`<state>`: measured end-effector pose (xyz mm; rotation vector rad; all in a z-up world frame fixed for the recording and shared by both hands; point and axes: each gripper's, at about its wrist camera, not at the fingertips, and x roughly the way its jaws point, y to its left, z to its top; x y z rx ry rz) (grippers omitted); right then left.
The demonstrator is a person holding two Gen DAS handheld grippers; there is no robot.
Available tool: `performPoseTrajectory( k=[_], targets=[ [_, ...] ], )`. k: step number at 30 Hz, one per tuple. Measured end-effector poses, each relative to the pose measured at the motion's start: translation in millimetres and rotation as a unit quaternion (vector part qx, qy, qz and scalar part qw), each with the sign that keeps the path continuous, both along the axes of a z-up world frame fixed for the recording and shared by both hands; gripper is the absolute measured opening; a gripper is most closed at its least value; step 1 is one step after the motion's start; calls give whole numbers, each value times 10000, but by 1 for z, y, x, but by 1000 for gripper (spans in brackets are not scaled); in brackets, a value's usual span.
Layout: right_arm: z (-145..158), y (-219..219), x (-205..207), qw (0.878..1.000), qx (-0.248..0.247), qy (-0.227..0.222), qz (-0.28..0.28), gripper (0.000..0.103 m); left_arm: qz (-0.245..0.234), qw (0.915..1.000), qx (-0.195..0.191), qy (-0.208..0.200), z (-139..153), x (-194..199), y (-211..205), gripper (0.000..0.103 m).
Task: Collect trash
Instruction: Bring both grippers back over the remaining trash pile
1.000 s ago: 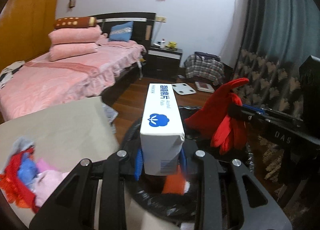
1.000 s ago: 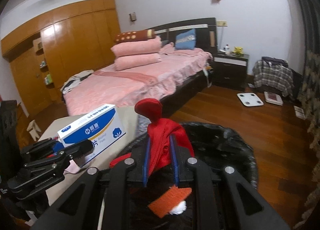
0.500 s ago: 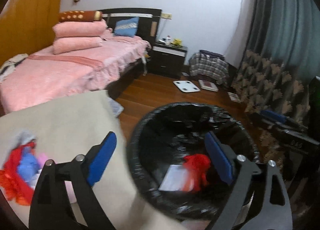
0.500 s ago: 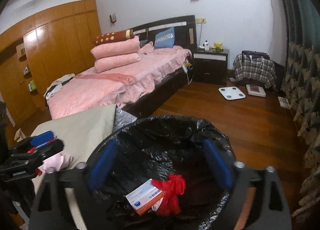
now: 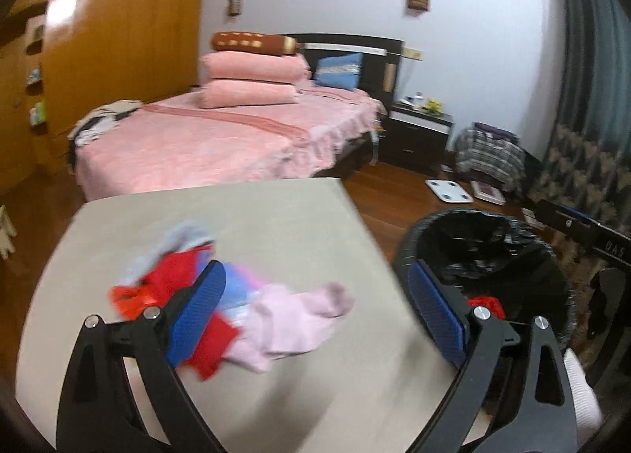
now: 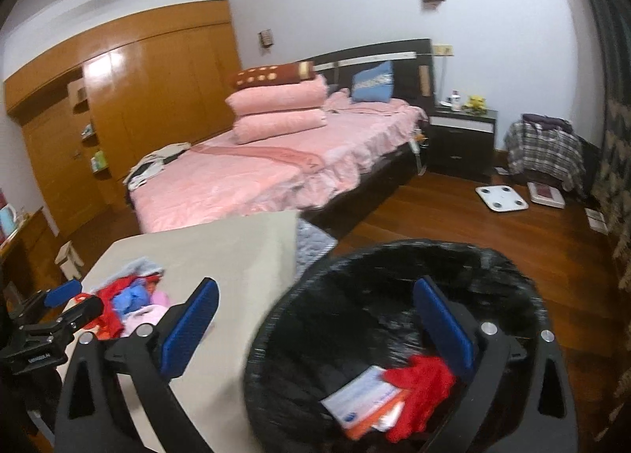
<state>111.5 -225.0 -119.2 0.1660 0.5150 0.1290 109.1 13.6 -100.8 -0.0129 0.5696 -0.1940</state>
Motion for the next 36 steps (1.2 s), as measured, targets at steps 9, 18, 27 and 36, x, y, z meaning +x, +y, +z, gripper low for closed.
performPoseTrajectory(
  k=[9,18,27,36],
  targets=[
    [-16,88,24,9968,-220,124,752,97,752,9971,83,101,-13,-11,63,91],
    [-48,152,40,9888,-402,489,1352,97,1260,9917,171,181,-25,-4,106,91],
    [-62,176,57,9858,-520,585,1483,95,1409,9895,186,268,-35,9,127,91],
    [-54,175,93,9867,-435,637,1432,80,1474,9879,-12,489,-39,58,148,75]
  ],
)
